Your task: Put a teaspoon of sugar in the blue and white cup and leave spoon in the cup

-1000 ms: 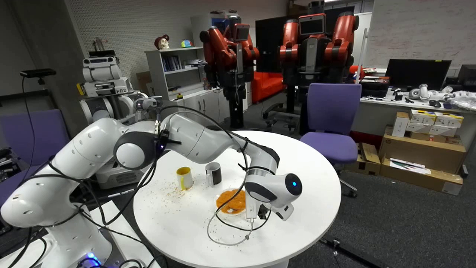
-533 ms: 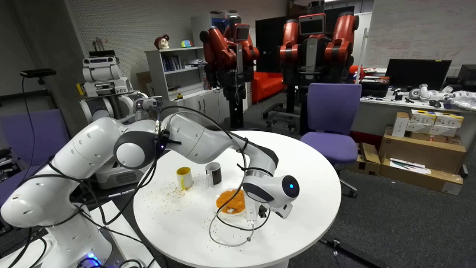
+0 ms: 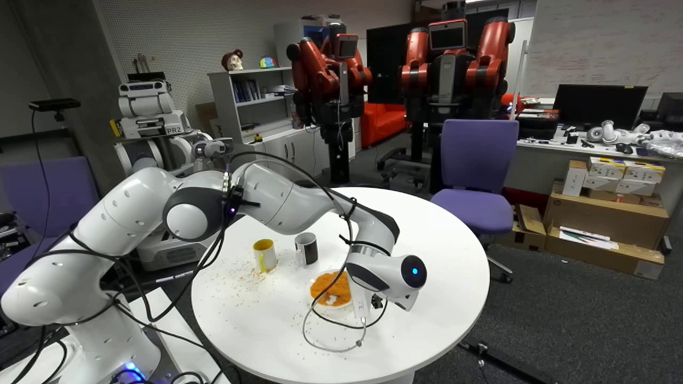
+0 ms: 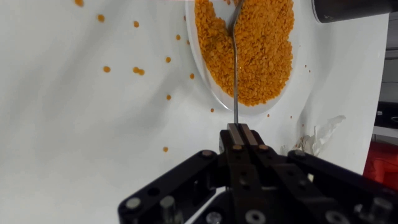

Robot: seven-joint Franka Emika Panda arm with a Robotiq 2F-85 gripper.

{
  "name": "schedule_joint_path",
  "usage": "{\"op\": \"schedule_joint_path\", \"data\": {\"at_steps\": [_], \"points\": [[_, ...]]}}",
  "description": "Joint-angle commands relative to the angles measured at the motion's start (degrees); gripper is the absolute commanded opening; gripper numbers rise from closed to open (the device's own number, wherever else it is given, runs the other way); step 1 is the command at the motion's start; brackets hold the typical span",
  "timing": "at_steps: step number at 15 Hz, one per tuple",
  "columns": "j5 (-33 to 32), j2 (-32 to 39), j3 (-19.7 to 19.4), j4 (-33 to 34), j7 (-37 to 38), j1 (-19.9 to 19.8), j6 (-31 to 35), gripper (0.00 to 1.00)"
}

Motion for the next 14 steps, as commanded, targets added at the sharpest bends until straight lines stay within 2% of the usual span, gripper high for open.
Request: {"op": "schedule_joint_path", "data": {"at_steps": [1,14], "points": [[3.07,-3.81,0.93,-5.26,-4.31,-0.3,3.61,0.01],[7.21,-5.16,1.77,-6.78,-11.48,-0.89,2.32,0.01]]}}
